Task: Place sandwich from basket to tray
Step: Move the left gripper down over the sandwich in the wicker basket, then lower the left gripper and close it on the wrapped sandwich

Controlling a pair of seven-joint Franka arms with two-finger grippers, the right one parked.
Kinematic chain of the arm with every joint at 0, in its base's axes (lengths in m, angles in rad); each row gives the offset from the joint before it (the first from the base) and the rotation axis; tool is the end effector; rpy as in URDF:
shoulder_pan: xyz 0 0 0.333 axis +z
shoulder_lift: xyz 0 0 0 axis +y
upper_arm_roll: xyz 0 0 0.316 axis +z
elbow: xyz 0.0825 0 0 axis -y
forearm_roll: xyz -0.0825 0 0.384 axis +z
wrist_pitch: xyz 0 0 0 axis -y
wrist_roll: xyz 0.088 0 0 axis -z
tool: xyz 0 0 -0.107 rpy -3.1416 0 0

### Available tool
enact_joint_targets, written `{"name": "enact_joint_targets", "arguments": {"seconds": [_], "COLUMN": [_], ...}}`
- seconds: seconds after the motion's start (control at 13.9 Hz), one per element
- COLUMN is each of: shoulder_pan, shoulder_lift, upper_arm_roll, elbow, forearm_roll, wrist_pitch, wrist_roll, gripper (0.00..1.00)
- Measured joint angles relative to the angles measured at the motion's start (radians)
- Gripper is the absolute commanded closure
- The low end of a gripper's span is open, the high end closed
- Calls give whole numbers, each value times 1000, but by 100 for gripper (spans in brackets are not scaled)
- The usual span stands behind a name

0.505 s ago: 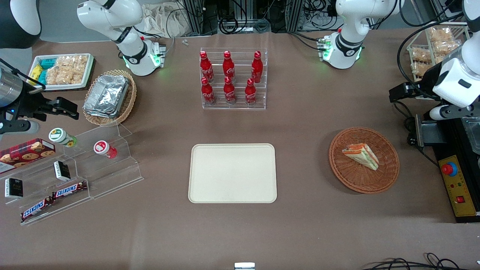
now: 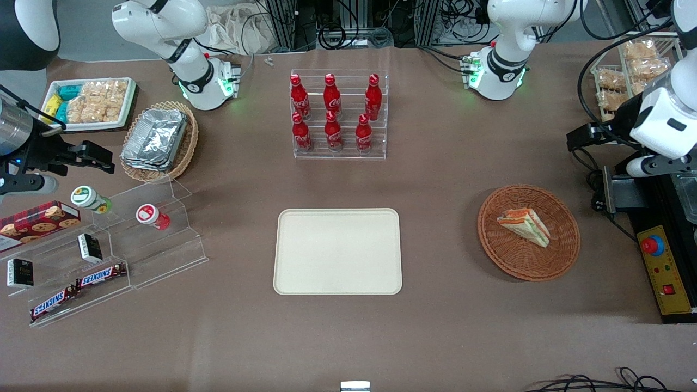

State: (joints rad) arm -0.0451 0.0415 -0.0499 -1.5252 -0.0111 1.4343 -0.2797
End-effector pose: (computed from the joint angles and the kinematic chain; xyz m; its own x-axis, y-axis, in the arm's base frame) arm 0.5497 -0.0531 0.6117 0.9745 0.1828 -0.1305 0.1812 -0.9832 -0.0238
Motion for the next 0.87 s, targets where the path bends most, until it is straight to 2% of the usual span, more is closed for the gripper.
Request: {"name": "enact_joint_targets", "arguments": {"seconds": [0.36,0.87], "shoulder_pan": [-2,-1], "shoulder_lift": [27,48], "upper_arm_roll": [-1,2], "elbow": [-140,-446], "forearm_roll": [5,13], "wrist_pitch": [198,548], "wrist_roll": [-248,-479], "gripper": [0,0]}}
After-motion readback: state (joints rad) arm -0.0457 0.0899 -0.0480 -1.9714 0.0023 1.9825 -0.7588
